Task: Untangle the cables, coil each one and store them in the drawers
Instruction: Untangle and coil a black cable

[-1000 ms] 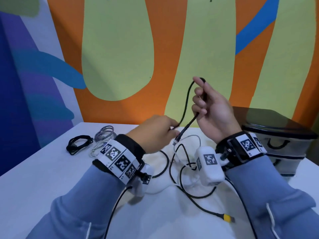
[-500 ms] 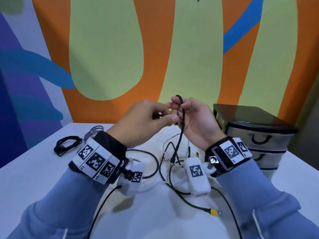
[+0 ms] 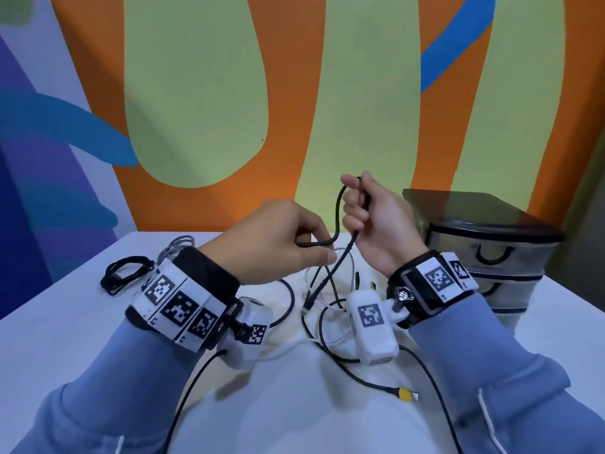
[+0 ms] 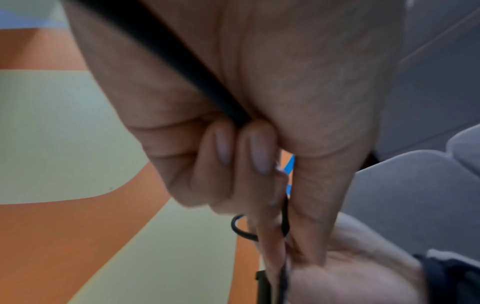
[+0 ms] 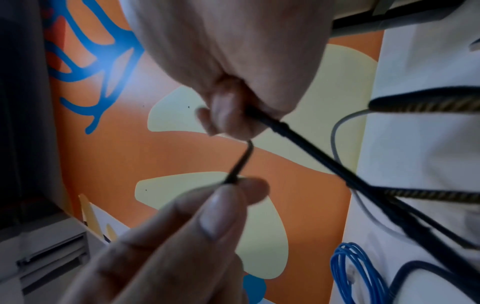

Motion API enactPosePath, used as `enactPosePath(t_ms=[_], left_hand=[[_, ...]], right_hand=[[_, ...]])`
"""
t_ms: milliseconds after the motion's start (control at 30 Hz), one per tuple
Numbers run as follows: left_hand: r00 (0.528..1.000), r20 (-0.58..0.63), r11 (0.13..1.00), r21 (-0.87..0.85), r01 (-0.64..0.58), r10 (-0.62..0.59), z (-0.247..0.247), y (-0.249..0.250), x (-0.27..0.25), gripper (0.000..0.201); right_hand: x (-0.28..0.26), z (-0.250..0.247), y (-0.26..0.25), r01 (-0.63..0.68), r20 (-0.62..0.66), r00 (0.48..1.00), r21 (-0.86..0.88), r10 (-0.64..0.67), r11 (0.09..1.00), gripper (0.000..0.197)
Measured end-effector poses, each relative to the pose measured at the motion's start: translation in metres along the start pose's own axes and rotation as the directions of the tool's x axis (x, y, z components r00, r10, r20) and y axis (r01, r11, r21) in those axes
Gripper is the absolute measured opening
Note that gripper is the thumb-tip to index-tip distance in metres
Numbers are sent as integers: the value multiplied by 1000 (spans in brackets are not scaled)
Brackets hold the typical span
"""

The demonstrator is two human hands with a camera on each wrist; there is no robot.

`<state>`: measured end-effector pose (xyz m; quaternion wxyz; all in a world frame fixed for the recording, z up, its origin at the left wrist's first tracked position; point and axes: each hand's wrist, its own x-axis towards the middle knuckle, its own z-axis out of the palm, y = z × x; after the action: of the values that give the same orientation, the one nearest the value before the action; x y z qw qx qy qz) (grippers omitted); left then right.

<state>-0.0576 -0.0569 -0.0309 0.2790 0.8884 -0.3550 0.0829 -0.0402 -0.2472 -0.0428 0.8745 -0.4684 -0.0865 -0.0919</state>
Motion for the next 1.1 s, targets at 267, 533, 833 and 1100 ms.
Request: enactPosePath(t_ms=[267,533,833,1100], left_hand=[[992,-43,972,-197,-128,122,-8,5,-4,21],[814,-562,798,-554,-236,-149,-36,-35,3,26],[917,-341,978,-95,186,-208,8,-34,16,28],[998,20,992,-106,65,-63,6,1,3,17]], right_hand=[[-11,17,12,238,212,965,-476,-153,846,35],[-14,7,4,42,411,900,-415,146,909,46],[-15,10,0,-108,442,892,10,93,994,52],[-9,11,10,153,177,973,-10,-149,988,22]])
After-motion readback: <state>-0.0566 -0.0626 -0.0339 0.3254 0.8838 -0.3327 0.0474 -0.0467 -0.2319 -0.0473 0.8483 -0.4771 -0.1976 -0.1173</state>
